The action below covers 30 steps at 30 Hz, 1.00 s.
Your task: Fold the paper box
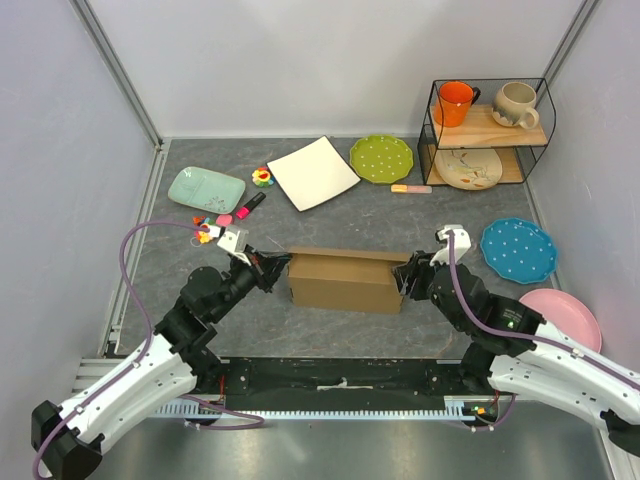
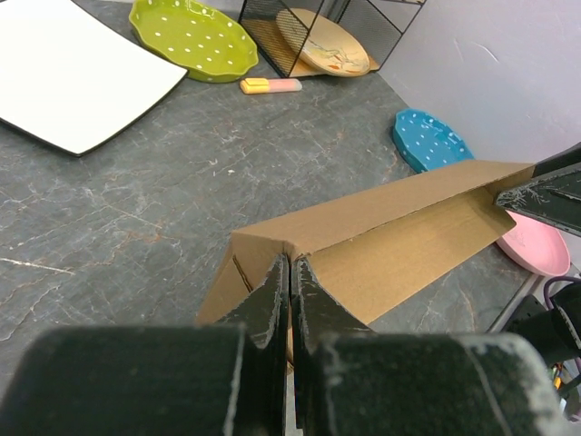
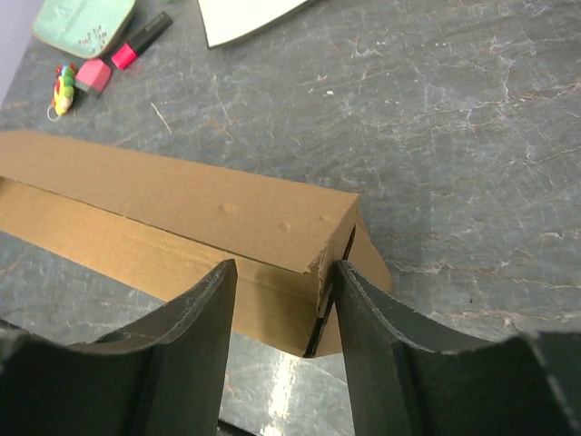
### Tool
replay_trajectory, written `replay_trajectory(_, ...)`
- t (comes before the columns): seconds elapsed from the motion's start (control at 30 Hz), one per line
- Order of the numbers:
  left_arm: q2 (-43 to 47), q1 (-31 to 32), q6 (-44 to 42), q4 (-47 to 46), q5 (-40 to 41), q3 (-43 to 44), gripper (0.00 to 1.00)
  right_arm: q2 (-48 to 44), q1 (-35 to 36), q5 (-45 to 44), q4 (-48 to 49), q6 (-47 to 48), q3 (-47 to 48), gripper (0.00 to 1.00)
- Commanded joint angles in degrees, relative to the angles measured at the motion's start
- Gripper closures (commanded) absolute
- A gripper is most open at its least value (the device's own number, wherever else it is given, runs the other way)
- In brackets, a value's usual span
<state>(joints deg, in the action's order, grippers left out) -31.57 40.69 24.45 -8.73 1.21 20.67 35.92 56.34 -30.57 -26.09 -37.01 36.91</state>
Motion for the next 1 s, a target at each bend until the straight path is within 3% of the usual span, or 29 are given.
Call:
replay_trajectory(0.0,-1.91,1.50,1.31,5.57,-5.96,0.52,0.98,-0.15,0.88,3.24,-6.87,1.86,4.39,0.46)
replay_trajectory(0.43,-2.97,1.50,0.86,5.39,-5.00,1.40,0.98,-2.44,0.88,-0.81,-10.91,4.23,8.27,0.40)
replay_trajectory(0.57,-2.97,1.41,0.87,5.30,-4.47,1.66,0.98,-4.98,0.88,-3.35,-11.88,2.39,7.57,0.32)
replay_trajectory(0.7,-2.70,1.50,0.60,5.30,-4.29,1.75,0.98,-8.14,0.88,-3.89,-10.22,2.82,8.44,0.22)
replay_trajectory(0.97,-2.88,1.50,0.43,5.30,-4.11,1.84,0.98,-6.49,0.88,-1.16,-3.10,7.48,10.90,0.21)
